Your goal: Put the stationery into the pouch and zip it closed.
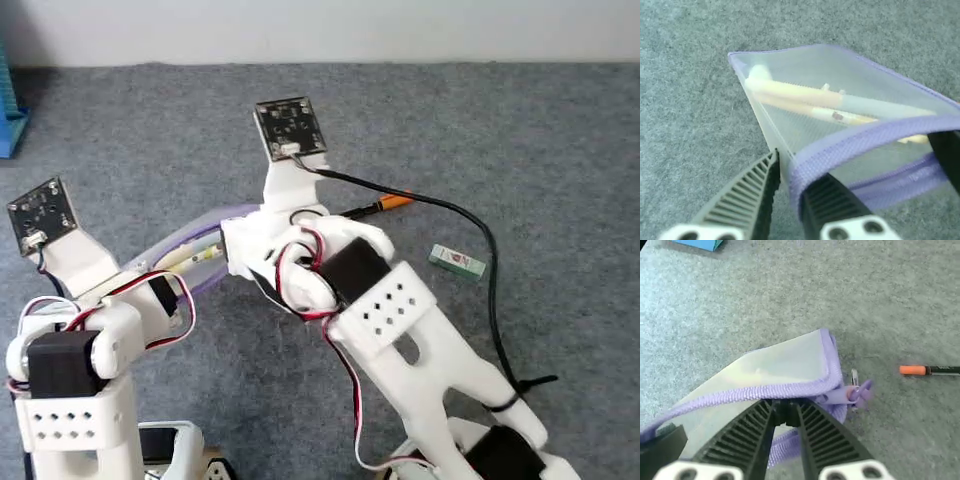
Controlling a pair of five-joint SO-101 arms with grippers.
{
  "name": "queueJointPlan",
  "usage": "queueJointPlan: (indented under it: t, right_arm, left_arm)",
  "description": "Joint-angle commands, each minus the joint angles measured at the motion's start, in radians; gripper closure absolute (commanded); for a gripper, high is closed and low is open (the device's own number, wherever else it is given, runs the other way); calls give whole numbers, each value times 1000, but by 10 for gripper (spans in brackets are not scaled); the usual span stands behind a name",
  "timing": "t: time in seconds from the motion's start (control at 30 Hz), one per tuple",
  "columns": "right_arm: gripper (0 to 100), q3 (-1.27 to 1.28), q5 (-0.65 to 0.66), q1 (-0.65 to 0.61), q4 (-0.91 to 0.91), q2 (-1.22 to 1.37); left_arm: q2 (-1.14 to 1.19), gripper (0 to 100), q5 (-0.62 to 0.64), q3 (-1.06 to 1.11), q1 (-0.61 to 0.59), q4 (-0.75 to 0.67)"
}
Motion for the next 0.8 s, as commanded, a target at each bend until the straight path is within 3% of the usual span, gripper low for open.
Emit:
queueJointPlan:
  t: [0.0,0.17,0.4,0.77]
  right_arm:
    - [991,-86,20,10,65,-2]
    - [991,-244,20,93,271,-111]
    - [991,-292,20,223,412,-228]
    - [991,-290,17,343,453,-260]
  left_arm:
    - [-8,986,8,-10,2,-17]
    - [-8,986,8,-10,2,-17]
    - [-9,986,8,-35,9,-9]
    - [181,987,60,-286,9,43]
